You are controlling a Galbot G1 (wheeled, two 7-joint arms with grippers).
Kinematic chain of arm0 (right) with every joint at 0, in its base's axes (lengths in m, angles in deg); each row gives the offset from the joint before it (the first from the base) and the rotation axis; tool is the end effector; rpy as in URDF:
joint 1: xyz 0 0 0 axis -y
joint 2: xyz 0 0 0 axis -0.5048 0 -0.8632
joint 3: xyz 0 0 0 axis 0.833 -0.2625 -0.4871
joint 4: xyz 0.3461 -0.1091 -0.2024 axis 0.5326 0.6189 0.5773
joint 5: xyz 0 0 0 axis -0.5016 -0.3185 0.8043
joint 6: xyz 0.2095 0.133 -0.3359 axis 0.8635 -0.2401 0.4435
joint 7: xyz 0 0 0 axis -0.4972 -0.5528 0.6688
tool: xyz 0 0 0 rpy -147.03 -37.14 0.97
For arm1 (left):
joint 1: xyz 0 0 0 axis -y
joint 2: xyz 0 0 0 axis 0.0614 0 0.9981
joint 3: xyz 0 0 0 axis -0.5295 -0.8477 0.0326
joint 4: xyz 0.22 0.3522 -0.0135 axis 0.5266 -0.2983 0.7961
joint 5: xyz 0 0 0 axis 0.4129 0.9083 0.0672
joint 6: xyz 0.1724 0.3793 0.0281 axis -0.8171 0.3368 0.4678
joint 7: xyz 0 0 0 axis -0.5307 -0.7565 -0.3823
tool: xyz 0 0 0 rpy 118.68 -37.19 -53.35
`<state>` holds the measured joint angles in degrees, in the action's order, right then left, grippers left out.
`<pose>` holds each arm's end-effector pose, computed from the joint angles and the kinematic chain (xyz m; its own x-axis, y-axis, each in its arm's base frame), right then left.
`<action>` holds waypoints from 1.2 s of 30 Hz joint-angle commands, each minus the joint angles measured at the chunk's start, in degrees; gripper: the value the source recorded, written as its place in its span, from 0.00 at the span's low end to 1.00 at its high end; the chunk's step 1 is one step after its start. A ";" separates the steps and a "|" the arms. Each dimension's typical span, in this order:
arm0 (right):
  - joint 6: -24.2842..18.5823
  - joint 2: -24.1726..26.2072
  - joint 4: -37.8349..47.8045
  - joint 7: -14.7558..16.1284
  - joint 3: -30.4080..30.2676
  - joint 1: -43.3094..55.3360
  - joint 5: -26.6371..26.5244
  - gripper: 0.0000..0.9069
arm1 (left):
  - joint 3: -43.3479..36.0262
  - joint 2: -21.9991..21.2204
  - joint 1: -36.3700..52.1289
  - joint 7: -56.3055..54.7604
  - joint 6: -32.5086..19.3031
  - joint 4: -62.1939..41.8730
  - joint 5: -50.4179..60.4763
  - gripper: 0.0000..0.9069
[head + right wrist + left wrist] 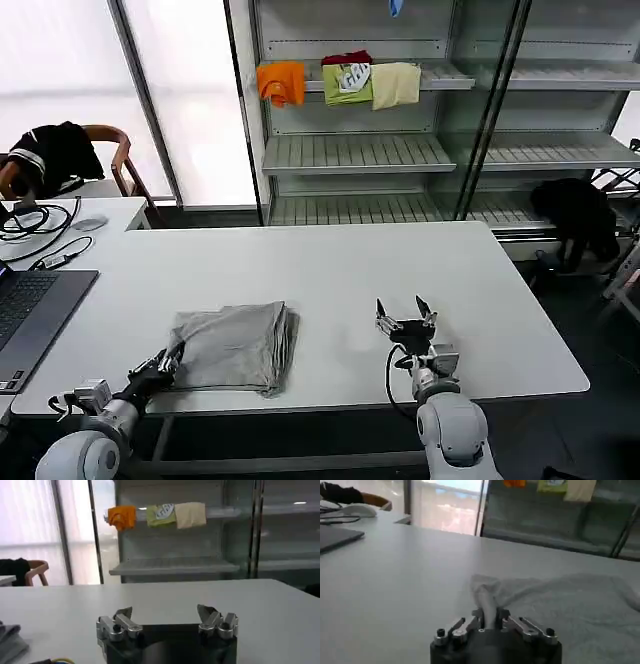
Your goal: Fold and organize the clothes.
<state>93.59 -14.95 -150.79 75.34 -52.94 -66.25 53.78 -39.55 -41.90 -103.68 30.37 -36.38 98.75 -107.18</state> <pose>0.3623 0.0183 -0.3347 -0.9833 -0.1112 0.1439 -0.1069 0.9936 0.0371 0.2919 0.1854 -0.3449 -0.8993 0.1096 0.4234 0.0235 0.9788 -0.2033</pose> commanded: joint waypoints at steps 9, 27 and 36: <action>-0.23 0.64 -0.32 -0.08 0.54 -0.49 -0.20 1.00 | 14.57 7.30 1.78 4.39 -8.28 1.72 9.23 0.01; -2.01 0.26 2.91 0.19 -0.50 0.03 -0.43 1.00 | 18.43 29.04 9.59 12.69 -12.12 1.37 35.50 0.02; -3.29 2.24 3.36 0.47 2.37 -2.38 -2.77 1.00 | -7.94 8.51 4.45 9.32 -13.74 2.29 51.57 0.03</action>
<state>91.19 -13.80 -147.94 75.75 -52.43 -67.26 52.35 -25.76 -19.58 -96.91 40.59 -48.27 99.93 -74.48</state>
